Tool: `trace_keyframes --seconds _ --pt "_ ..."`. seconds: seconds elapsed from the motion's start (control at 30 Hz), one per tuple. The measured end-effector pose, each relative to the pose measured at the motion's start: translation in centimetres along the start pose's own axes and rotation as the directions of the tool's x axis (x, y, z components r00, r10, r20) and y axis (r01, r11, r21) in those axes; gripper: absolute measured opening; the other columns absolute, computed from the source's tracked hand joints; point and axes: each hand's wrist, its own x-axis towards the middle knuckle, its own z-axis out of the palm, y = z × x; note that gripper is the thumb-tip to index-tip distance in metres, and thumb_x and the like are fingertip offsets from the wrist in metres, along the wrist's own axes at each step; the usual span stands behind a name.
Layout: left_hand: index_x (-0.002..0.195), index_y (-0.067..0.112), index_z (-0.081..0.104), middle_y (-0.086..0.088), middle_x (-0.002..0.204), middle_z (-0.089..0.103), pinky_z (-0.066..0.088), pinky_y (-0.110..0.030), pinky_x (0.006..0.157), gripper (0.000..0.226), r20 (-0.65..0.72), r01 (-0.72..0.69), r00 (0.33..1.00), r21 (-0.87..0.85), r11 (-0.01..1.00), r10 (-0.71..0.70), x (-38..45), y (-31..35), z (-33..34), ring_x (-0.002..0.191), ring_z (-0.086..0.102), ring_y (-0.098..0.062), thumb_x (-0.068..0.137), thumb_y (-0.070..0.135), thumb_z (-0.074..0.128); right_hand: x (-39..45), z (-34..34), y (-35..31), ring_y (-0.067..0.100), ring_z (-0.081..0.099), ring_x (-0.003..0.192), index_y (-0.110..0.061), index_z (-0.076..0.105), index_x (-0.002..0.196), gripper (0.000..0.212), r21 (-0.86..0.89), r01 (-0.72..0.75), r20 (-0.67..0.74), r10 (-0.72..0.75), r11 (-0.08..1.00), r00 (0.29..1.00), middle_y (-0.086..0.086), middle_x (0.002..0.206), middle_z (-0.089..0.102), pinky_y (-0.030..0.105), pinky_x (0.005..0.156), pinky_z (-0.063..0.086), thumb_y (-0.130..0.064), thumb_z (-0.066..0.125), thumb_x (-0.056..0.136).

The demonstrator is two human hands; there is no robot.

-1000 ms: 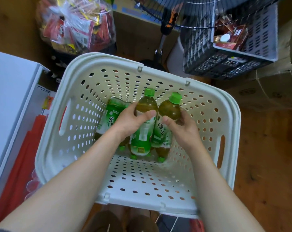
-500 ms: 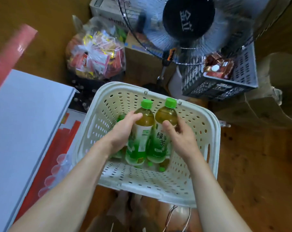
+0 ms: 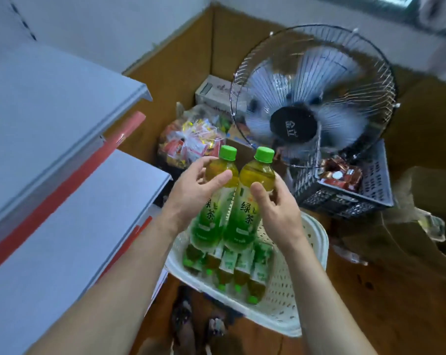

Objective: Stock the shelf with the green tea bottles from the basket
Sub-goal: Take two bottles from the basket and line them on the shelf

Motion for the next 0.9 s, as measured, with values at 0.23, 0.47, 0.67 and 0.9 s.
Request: trace_keyframes --seconds 0.23,0.47,0.67,0.9 --pt "0.135 0.046 0.062 0.032 0.118 0.071 0.051 -0.011 0.095 0.044 -0.203 -0.21 0.948 0.179 0.961 0.245 -6.7 7.6 -3.0 0.105 0.064 0.021 0.096 0.04 0.081 0.8 1.2 -6.6 0.01 0.064 0.084 -0.044 0.054 0.139 0.088 0.061 0.136 0.072 -0.14 0.989 0.988 -0.019 0.086 0.066 0.056 0.089 0.056 -0.1 0.062 0.072" --pt "0.119 0.063 0.06 0.022 0.115 0.075 0.055 -0.021 0.089 0.031 -0.422 -0.228 0.812 0.407 0.885 0.403 -15.6 11.8 -8.0 0.101 0.07 0.006 0.09 0.07 0.07 -1.2 5.2 -14.6 0.012 0.074 0.094 -0.041 0.058 0.141 0.069 0.138 0.348 0.27 -0.373 0.928 0.888 -0.015 0.1 0.075 0.05 0.088 0.061 -0.084 0.062 0.088" --pt "0.112 0.069 0.051 0.051 0.097 0.064 0.046 -0.003 0.077 0.033 -0.577 -0.148 0.684 0.49 0.859 0.447 -23.2 12.9 -13.7 0.095 0.066 0.017 0.095 0.053 0.075 -5.3 10.6 -20.7 0.011 0.078 0.092 -0.039 0.058 0.144 0.071 0.207 0.446 0.419 -0.491 0.871 0.764 -0.008 0.099 0.078 0.043 0.082 0.064 -0.082 0.06 0.086" --pt "0.156 0.052 0.042 0.052 0.105 0.057 0.041 0.005 0.084 0.074 -0.708 -0.108 0.507 0.513 0.852 0.491 -31.9 12.4 -20.4 0.097 0.057 0.031 0.089 0.061 0.071 -11.9 18.7 -26.6 -0.004 0.073 0.091 -0.045 0.061 0.13 0.03 0.335 0.472 0.538 -0.577 0.815 0.614 -0.011 0.098 0.078 0.011 0.071 0.052 -0.044 0.071 0.102"
